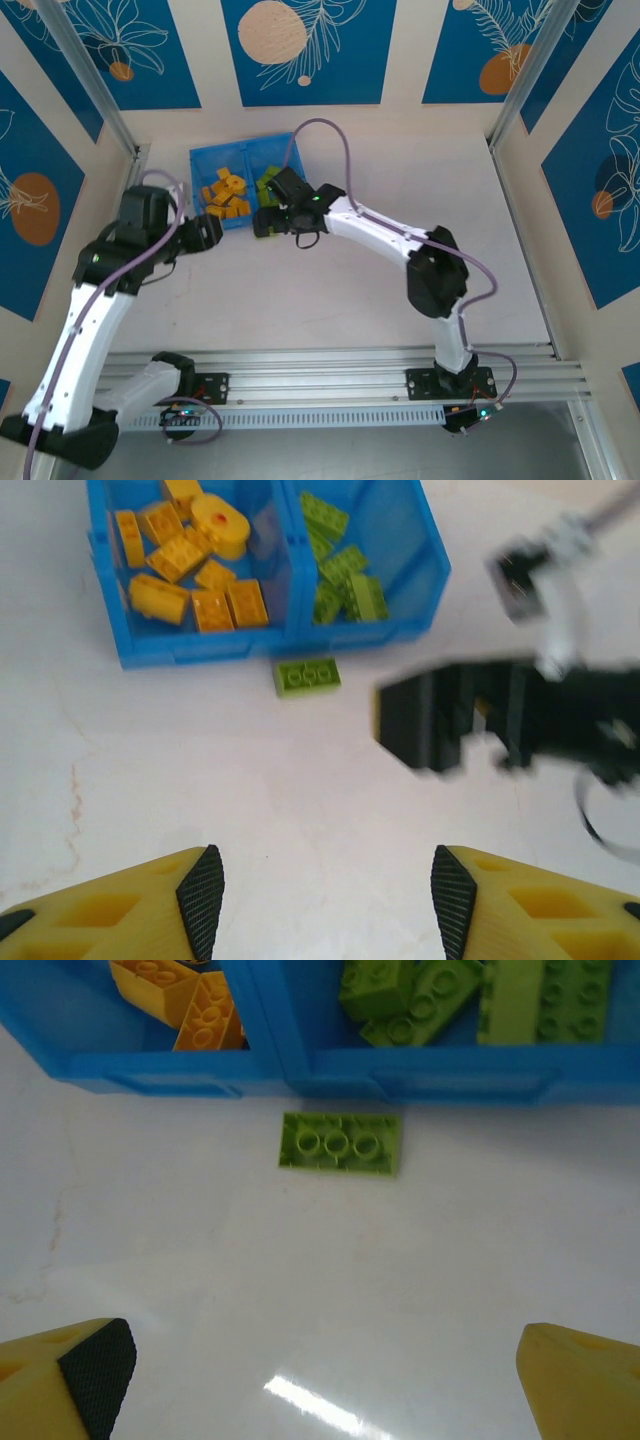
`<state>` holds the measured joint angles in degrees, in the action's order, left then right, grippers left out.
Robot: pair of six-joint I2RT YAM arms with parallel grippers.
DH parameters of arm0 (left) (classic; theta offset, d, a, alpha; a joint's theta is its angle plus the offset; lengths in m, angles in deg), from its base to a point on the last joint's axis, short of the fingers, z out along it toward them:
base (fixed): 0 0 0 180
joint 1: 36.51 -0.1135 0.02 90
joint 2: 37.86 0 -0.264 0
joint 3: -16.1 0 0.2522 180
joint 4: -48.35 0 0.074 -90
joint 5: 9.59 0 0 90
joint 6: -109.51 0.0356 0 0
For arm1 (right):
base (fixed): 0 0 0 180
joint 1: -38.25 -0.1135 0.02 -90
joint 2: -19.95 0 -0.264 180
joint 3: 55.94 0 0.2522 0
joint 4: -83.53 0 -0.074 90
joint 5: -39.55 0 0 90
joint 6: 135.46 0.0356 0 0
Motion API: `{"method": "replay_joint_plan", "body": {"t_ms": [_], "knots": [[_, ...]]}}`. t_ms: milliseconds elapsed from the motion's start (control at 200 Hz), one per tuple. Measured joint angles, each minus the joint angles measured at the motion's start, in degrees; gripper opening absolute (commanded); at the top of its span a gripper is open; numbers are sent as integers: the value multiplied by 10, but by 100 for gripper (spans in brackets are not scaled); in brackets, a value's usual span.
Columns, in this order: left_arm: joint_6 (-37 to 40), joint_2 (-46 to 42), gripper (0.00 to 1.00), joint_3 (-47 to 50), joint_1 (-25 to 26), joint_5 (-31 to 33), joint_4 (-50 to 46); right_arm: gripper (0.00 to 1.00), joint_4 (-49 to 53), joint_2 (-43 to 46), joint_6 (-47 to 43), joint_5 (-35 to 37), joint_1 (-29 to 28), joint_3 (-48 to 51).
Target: Sort the legos into containers by color
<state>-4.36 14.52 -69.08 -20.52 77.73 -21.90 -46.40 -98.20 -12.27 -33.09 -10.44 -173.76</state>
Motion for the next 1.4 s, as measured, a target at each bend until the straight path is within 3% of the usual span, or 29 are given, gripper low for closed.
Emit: {"method": "replay_joint_plan", "body": {"t_ms": [130,265,335,500,820,970,1145,1400], "knots": [[32,-58,72,24,0,-17,-39,99,-21,-81,-57,20,-8,-48],[61,-92,94,31,0,-23,-72,99,-22,-157,-89,37,-14,-105],[68,-99,100,35,0,-26,-80,99,-23,-185,-96,48,-16,-129],[74,-95,100,47,0,-31,-83,97,-12,-230,-98,59,-12,-184],[75,-91,100,65,0,-33,-82,62,-2,-240,-69,42,-4,-193],[75,-92,100,76,0,-33,-78,52,3,-240,-61,36,-3,-193],[75,-100,100,81,0,-33,-72,53,-1,-227,-59,34,-5,-172],[75,-112,100,88,0,-36,-65,68,13,-196,-52,34,-6,-130]]}}
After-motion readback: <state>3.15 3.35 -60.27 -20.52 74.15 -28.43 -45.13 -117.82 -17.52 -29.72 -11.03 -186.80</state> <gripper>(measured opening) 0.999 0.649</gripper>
